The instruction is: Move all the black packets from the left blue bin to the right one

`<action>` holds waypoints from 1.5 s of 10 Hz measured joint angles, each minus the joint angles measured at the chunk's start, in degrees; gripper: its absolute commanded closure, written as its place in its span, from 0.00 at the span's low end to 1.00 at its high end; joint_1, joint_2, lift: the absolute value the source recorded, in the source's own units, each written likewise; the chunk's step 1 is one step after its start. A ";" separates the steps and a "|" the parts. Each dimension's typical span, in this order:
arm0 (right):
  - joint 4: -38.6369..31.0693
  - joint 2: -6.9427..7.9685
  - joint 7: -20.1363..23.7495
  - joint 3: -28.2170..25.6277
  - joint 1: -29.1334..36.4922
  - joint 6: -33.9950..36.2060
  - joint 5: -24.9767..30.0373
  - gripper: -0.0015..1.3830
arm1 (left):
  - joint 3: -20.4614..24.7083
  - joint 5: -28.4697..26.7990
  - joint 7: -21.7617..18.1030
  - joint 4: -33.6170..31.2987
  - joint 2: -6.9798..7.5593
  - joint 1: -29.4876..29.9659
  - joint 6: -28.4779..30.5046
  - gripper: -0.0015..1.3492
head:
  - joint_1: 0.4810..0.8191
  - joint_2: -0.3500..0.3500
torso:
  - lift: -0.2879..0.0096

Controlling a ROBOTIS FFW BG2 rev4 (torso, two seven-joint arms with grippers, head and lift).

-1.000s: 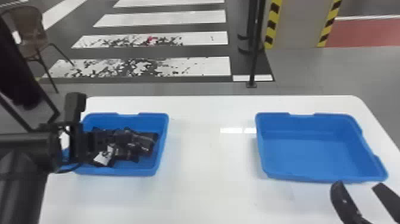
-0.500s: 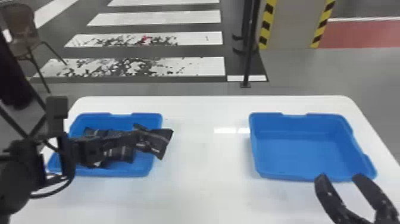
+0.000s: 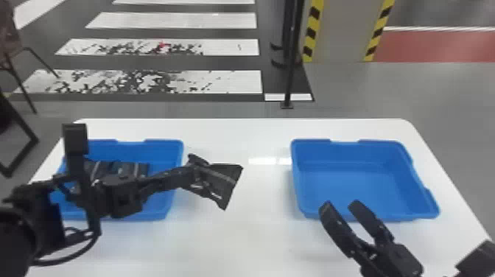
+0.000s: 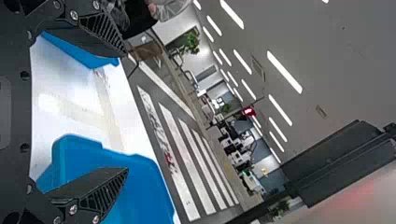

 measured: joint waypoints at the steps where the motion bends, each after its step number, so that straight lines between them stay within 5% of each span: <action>1: -0.02 -0.25 0.25 1.46 -1.18 2.50 -2.13 0.12 | -1.51 0.79 0.01 -0.03 0.13 -0.47 -0.01 0.89 | 0.63 0.54 | 0.50; 8: -0.32 -2.11 0.44 7.95 -6.20 12.36 -9.59 0.12 | -7.91 4.48 0.50 0.10 0.16 -2.56 0.67 0.89 | 0.63 0.58 | 0.50; 9: -0.35 -2.36 0.48 9.24 -6.48 12.84 -10.64 0.22 | -8.29 4.75 0.50 0.24 0.13 -2.70 0.74 0.89 | 0.63 0.60 | 0.50; 10: -0.36 -2.45 0.48 10.13 -6.68 12.99 -11.49 0.54 | -8.54 4.88 0.53 0.44 0.09 -2.75 0.89 0.89 | 0.63 0.61 | 0.50; 12: 0.35 -2.48 0.39 10.58 -7.04 13.08 -12.64 0.87 | -8.85 5.10 0.60 0.82 0.07 -2.77 1.19 0.89 | 0.63 0.62 | 0.50; 15: 1.98 -2.39 0.30 10.60 -7.47 11.50 -13.56 0.92 | -9.21 5.55 0.65 0.85 0.07 -3.01 1.20 0.89 | 0.63 0.60 | 0.50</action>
